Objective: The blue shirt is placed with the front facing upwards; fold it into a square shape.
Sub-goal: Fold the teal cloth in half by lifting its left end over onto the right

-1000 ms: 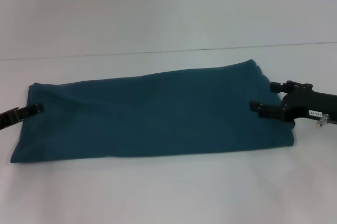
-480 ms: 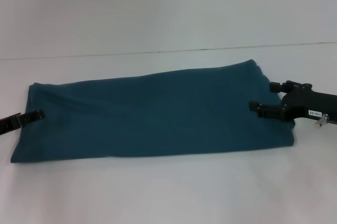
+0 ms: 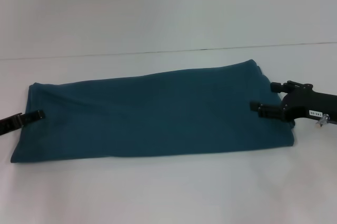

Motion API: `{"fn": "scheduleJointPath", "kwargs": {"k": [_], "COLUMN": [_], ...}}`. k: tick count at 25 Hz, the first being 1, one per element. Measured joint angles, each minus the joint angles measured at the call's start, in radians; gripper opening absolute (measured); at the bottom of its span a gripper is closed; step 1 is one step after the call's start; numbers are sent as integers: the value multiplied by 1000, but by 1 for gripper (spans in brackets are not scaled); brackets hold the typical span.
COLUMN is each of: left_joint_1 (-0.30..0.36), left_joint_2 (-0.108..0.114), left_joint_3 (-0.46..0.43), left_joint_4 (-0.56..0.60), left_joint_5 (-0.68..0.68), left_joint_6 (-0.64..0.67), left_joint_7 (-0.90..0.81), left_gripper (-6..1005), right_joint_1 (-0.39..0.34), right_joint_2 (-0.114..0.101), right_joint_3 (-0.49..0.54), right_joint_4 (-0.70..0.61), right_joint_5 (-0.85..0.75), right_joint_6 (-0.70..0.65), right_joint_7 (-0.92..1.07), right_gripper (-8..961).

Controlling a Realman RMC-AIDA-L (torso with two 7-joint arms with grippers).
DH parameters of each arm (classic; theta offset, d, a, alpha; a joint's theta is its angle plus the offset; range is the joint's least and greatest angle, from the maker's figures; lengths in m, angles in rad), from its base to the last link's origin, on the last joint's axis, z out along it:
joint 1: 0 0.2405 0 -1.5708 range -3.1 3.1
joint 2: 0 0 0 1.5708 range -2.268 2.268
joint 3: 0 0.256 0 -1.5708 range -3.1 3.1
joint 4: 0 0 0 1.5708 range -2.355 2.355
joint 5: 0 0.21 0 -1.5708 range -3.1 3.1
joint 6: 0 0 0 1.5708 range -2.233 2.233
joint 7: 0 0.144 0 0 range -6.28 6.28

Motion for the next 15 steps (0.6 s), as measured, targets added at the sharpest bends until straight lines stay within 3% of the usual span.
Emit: {"fn": "scheduleJointPath", "kwargs": {"k": [15], "left_joint_1": [-5], "left_joint_2": [1], "left_joint_3": [0], "left_joint_4": [-32], "left_joint_5": [0], "left_joint_6": [-32], "left_joint_7": [1], "left_gripper": [880], "right_joint_1": [4], "right_joint_2": [0], "right_joint_3": [-5], "right_joint_4": [11], "right_joint_5": [0], "right_joint_6": [22], "right_joint_7": [0], "right_gripper": [900]}}
